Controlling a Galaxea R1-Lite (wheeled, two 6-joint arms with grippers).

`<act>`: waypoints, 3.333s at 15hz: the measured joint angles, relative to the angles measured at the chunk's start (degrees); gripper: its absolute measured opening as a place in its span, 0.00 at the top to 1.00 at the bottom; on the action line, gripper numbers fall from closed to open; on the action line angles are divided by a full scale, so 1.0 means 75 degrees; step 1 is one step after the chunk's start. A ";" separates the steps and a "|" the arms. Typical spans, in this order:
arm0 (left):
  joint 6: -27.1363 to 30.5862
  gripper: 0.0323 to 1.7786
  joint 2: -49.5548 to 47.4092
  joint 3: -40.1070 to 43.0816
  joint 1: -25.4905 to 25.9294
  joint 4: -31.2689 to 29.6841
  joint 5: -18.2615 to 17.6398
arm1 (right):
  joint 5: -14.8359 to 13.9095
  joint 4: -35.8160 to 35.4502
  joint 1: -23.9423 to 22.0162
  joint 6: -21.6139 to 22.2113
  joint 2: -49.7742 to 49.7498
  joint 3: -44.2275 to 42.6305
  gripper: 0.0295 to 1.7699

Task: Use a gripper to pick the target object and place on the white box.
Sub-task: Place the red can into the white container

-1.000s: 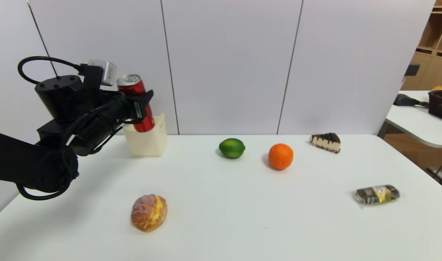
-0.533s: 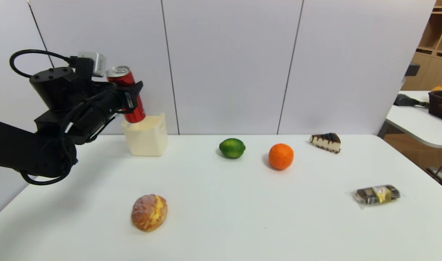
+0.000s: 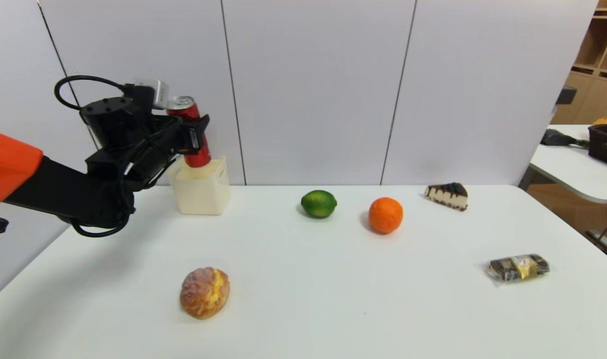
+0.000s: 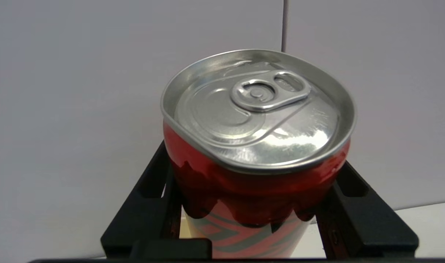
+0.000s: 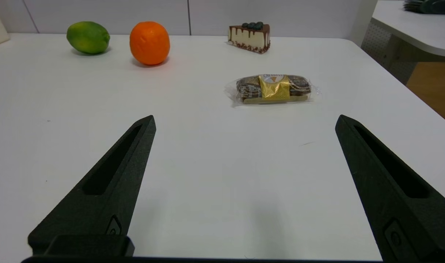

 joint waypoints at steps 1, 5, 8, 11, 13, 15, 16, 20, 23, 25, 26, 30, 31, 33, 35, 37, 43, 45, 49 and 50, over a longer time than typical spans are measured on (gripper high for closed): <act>0.0011 0.45 0.0132 -0.0107 0.0008 0.0003 0.0007 | -0.0002 0.0000 0.0002 0.0000 0.0000 0.0000 0.04; 0.0015 0.45 0.0519 -0.0242 0.0059 0.0008 0.0003 | 0.0000 0.0003 -0.0003 0.0000 0.0000 0.0000 0.04; 0.0007 0.45 0.0735 -0.0427 0.0120 0.0005 0.0018 | 0.0003 0.0000 -0.0003 0.0002 0.0000 0.0000 0.04; -0.0011 0.45 0.0879 -0.0512 0.0216 0.0005 0.0015 | 0.0000 0.0003 0.0000 0.0002 0.0000 0.0000 0.04; -0.0037 0.45 0.0956 -0.0522 0.0271 0.0008 0.0018 | 0.0000 0.0003 0.0000 0.0002 0.0000 0.0000 0.04; -0.0049 0.45 0.1047 -0.0522 0.0320 0.0085 0.0018 | 0.0000 0.0003 0.0000 0.0000 0.0000 0.0000 0.04; -0.0055 0.45 0.1099 -0.0522 0.0353 0.0099 0.0018 | 0.0000 0.0000 0.0000 0.0000 0.0000 0.0000 0.04; -0.0093 0.45 0.1302 -0.0519 0.0359 0.0276 0.0011 | 0.0003 0.0003 0.0000 0.0000 0.0000 0.0000 0.04; -0.0089 0.45 0.1416 -0.0522 0.0371 0.0382 0.0018 | 0.0000 0.0003 0.0000 0.0000 0.0000 0.0000 0.04; -0.0089 0.45 0.1477 -0.0538 0.0361 0.0384 0.0011 | 0.0003 0.0003 0.0005 0.0000 0.0000 0.0000 0.04; -0.0096 0.45 0.1507 -0.0541 0.0361 0.0384 0.0015 | 0.0000 0.0000 0.0002 -0.0003 0.0000 0.0000 0.04; -0.0085 0.45 0.1621 -0.0647 0.0371 0.0449 0.0007 | 0.0003 0.0000 0.0000 0.0002 0.0000 0.0000 0.04; -0.0081 0.45 0.1643 -0.0705 0.0364 0.0483 0.0003 | 0.0003 0.0000 0.0000 0.0000 0.0000 0.0000 0.04; -0.0075 0.45 0.1679 -0.0790 0.0367 0.0496 0.0003 | 0.0003 0.0000 0.0000 0.0000 0.0000 0.0000 0.04; -0.0078 0.45 0.1708 -0.0831 0.0367 0.0496 0.0003 | 0.0003 0.0000 0.0000 0.0000 0.0000 0.0000 0.04; -0.0088 0.45 0.1731 -0.0845 0.0367 0.0496 0.0003 | 0.0003 0.0000 0.0000 0.0000 0.0000 0.0000 0.04; -0.0107 0.45 0.1786 -0.0861 0.0364 0.0497 -0.0089 | 0.0003 0.0000 0.0000 0.0000 0.0000 0.0000 0.04; -0.0102 0.45 0.1804 -0.0883 0.0371 0.0497 -0.0137 | 0.0000 0.0000 0.0000 0.0002 0.0000 0.0000 0.04; -0.0114 0.45 0.1842 -0.0923 0.0379 0.0492 -0.0140 | 0.0000 0.0003 -0.0003 0.0000 0.0000 0.0000 0.04; -0.0114 0.45 0.1848 -0.0944 0.0379 0.0489 -0.0140 | 0.0003 0.0000 -0.0003 0.0000 0.0000 0.0000 0.04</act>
